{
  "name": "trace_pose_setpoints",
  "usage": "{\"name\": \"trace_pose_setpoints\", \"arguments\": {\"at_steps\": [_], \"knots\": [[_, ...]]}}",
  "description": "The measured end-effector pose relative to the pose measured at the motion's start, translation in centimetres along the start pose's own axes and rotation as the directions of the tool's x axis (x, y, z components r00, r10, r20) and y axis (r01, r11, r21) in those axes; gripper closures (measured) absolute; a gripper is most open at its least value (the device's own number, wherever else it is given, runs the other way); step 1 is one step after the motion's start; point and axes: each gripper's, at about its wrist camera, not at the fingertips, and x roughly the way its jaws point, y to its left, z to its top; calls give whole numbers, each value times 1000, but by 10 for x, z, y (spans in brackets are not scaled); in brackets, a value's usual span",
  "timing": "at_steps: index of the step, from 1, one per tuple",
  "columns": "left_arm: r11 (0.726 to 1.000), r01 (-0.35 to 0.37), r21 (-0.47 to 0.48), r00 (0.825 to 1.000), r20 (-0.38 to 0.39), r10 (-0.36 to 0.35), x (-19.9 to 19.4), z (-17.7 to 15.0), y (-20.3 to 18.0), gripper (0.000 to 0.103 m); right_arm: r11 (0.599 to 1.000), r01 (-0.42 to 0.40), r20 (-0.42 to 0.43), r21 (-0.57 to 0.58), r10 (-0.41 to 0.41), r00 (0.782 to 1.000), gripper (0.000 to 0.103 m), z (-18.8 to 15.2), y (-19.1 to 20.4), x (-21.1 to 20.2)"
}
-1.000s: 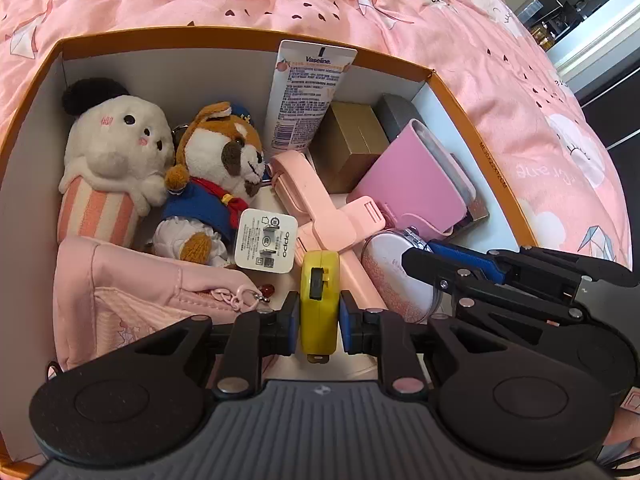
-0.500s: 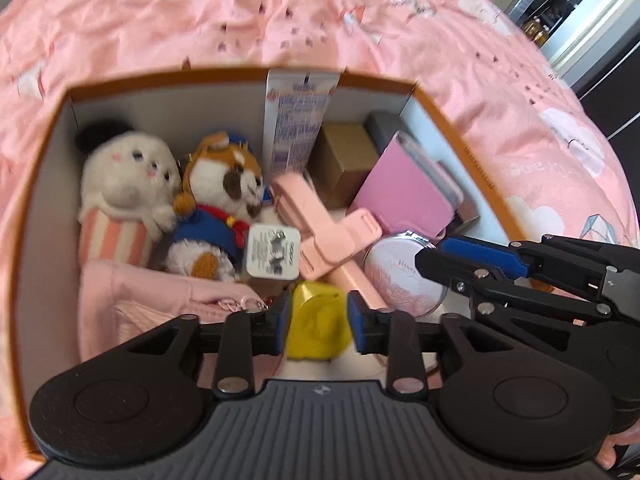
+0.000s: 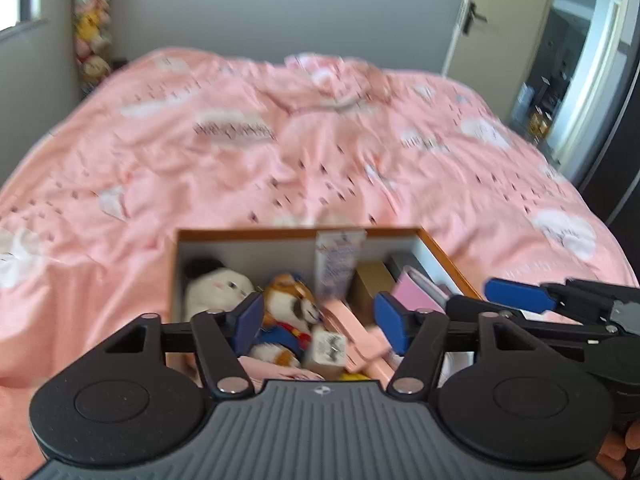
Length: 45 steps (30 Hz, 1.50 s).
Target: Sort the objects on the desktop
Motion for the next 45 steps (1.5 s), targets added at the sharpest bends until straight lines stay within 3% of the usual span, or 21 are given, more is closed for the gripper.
{"name": "trace_pose_setpoints", "arguments": {"at_steps": [5,10,15,22,32,35,45], "knots": [[997,-81,15,995,66,80,-6,-16,4,20,999,16,3,38,-16,1000,55,-15,5,5],[982,-185,28,976,122,180,-3,-36,6,16,998,50,4,39,-50,999,52,-34,10,11],[975,-221,23,968,130,217,1,-50,10,16,998,52,3,38,-52,999,49,-46,16,15],[977,-212,10,971,119,209,5,-59,11,16,998,57,7,35,-57,998,46,-59,20,17],[973,-214,86,975,74,207,19,-75,0,14,996,43,19,73,-45,999,45,-68,16,15],[982,-179,55,982,66,176,21,-79,0,14,996,45,19,77,-47,999,44,-72,16,15],[982,-178,66,982,81,172,23,-82,-2,12,996,30,36,82,-33,999,44,-78,12,15]]}}
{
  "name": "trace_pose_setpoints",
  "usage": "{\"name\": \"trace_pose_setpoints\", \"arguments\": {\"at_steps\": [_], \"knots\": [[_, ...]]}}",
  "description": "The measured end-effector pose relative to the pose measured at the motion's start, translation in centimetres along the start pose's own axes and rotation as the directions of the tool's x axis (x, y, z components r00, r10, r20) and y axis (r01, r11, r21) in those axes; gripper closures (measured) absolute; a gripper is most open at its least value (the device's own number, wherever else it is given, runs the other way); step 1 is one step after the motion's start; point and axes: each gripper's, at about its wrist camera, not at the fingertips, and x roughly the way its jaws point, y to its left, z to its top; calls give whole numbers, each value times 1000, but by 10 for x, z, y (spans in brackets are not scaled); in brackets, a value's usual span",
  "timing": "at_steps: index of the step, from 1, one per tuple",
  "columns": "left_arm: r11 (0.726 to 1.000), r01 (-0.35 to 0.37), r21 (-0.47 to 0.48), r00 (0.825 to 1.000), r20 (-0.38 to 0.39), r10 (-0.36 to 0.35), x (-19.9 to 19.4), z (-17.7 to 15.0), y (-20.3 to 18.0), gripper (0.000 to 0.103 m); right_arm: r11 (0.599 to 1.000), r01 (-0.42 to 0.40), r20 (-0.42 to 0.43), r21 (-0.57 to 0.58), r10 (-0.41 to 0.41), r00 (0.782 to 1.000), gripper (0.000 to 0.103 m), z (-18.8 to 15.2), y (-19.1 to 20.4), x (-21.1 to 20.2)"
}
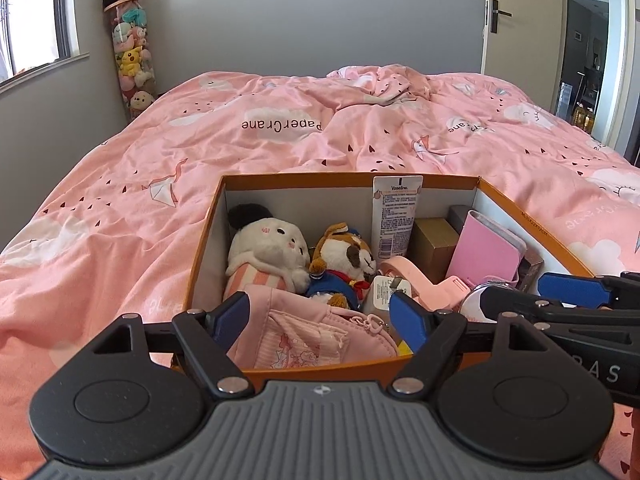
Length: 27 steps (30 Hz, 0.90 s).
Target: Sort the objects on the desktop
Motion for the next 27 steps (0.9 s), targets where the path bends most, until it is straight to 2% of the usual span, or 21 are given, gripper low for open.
{"name": "trace_pose_setpoints", "arguments": {"at_steps": [27], "knots": [[1000,10,10,1000,3,-10,1,-2,0,11,1000,-11,-5,5,11,1000,43,-3,-3,1]]}}
